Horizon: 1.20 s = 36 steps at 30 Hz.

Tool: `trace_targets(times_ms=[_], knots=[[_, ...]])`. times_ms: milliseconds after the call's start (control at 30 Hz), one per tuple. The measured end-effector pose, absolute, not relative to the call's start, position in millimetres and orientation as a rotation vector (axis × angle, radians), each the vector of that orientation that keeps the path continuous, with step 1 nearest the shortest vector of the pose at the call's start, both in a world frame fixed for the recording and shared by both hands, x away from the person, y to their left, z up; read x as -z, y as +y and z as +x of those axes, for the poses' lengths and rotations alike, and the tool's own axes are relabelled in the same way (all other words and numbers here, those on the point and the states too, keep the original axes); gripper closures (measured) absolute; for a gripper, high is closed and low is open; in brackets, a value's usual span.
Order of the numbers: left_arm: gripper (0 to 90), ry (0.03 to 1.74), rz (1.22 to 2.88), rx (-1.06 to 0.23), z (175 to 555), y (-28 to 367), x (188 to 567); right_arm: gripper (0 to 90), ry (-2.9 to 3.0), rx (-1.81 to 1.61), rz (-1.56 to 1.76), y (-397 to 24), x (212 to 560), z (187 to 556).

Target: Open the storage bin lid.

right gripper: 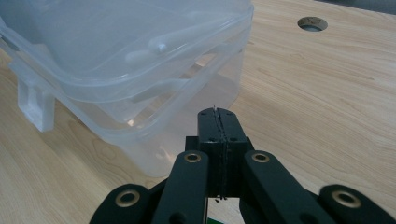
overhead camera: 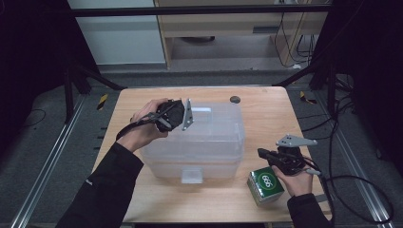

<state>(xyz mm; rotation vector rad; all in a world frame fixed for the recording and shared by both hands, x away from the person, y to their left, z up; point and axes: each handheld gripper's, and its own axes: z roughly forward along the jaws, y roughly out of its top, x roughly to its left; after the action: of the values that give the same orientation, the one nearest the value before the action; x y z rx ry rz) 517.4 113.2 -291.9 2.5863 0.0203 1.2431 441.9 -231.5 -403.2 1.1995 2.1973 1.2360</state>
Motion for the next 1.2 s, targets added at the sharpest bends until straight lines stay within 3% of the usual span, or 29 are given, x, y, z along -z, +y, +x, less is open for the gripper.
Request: trace_targets(times_ms=[367, 1200], knots=[[70.6, 0.067, 2.564, -1.249, 528, 113, 286, 87.1, 2.211, -1.229, 1.208, -228, 405, 440], [69.9, 0.147, 2.518, -1.264, 547, 112, 282, 90.0, 2.271, -1.401, 1.119, -214, 413, 442]])
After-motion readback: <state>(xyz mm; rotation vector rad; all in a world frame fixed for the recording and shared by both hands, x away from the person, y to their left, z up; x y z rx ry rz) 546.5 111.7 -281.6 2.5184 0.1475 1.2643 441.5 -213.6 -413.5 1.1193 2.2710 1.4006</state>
